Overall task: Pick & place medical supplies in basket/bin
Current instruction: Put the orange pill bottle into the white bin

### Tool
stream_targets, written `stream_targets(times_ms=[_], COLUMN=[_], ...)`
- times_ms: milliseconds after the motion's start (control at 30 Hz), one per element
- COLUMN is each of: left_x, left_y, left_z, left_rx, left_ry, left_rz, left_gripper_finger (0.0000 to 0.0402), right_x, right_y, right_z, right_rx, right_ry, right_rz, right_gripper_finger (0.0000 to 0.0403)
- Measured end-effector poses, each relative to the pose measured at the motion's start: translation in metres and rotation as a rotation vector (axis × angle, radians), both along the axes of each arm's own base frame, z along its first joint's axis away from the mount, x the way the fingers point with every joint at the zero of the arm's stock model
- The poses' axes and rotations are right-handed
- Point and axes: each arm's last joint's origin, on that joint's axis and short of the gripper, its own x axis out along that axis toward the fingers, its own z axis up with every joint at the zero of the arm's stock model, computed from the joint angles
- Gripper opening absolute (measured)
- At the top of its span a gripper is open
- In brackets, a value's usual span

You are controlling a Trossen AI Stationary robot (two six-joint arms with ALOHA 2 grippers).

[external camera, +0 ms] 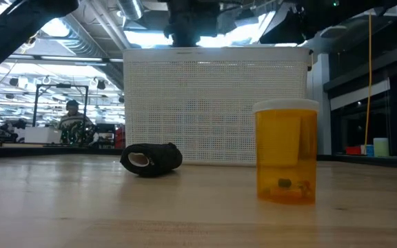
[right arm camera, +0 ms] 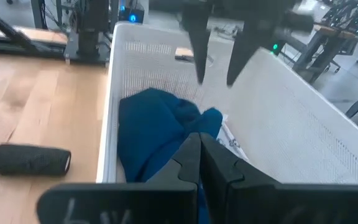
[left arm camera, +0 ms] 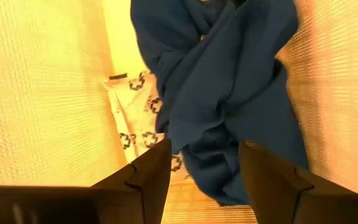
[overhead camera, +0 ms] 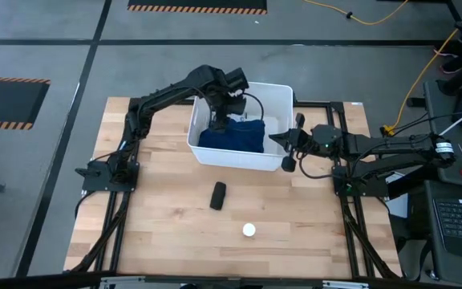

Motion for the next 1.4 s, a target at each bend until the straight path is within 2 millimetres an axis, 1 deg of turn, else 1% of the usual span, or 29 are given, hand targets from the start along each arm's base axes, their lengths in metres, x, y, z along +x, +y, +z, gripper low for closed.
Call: stream_targets(times_ms=[100,200,300,367,433,467,667,800,900,967,1100,1200,1400], left_x=[-0.007,-0.016,-0.024,-0.028,-0.03,-0.032,-0.041,-0.041,-0.038,-0.038,-0.038,-0.04,-0.045], left_y=[0.003,0.009,0.017,0.024,0.029,0.031,0.043,0.045,0.046,0.044,0.043,0.042,0.037], left_z=[0.008,0.017,0.026,0.028,0.03,0.031,0.033,0.032,0.033,0.034,0.041,0.043,0.041], left_rx=[-0.005,-0.008,-0.095,-0.144,-0.153,-0.16,-0.185,-0.179,-0.172,-0.233,-0.365,-0.386,-0.441], left_ry=[-0.028,-0.056,-0.147,-0.194,-0.221,-0.228,-0.245,-0.237,-0.264,-0.294,-0.414,-0.419,-0.369], left_rz=[0.009,0.028,0.028,0.015,0.015,0.021,0.059,0.106,0.109,0.087,-0.027,-0.017,0.009], left_gripper_finger=[0.0159,0.0129,0.0086,0.0052,0.0018,0.001,0.0005,0.0002,0.0002,0.0002,0.0001,0.0001,0.0003], right_x=[-0.001,-0.001,-0.001,-0.001,-0.001,-0.001,-0.001,-0.001,-0.001,-0.001,-0.001,-0.001,-0.002], right_y=[0.0,0.0,0.0,0.0,0.0,0.0,0.0,0.0,0.0,0.0,0.0,0.0,0.0], right_z=[-0.002,-0.002,-0.002,-0.003,-0.003,-0.004,-0.004,-0.004,-0.004,-0.004,-0.004,-0.005,-0.005], right_rx=[0.001,0.001,0.001,0.002,0.002,0.002,0.002,0.0,-0.001,-0.001,0.0,-0.001,0.0], right_ry=[0.018,0.021,0.023,0.03,0.038,0.04,0.046,0.045,0.045,0.045,0.049,0.05,0.06], right_rz=[0.0,0.0,0.001,0.0,0.0,0.0,0.0,0.001,0.001,0.001,0.001,0.001,0.002], right_gripper_finger=[0.0008,0.0008,0.0008,0.0008,0.0008,0.0008,0.0008,0.0008,0.0008,0.0008,0.0008,0.0008,0.0008])
